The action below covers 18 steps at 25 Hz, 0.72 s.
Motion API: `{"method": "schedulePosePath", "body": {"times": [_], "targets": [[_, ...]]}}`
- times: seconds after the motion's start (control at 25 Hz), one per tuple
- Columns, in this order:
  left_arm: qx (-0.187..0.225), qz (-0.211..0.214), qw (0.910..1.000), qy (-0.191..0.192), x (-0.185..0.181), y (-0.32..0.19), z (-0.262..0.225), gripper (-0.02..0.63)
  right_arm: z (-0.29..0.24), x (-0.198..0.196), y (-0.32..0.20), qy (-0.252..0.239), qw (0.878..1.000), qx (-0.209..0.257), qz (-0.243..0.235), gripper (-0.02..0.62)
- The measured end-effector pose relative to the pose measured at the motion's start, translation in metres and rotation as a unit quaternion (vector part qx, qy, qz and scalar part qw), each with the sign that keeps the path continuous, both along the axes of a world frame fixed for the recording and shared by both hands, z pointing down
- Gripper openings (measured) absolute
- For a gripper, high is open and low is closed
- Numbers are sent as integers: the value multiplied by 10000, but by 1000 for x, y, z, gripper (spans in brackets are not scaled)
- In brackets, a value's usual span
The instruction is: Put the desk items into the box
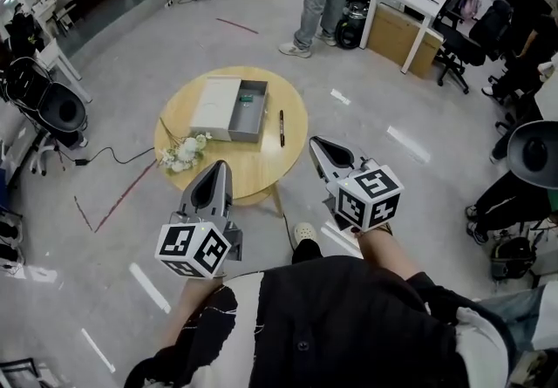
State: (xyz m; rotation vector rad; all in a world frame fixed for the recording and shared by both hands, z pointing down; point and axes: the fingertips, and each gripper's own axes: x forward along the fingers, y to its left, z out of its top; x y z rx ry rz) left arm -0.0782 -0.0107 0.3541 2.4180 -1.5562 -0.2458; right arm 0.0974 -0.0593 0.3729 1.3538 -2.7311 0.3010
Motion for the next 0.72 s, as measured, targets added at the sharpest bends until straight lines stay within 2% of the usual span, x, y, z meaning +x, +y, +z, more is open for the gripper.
{"method": "schedulePosePath", "body": {"times": [0.72], "targets": [[-1,-137,9999,9,15,-103,-3,11,-3,11,-109,-94,9998,32,-175,5]]}}
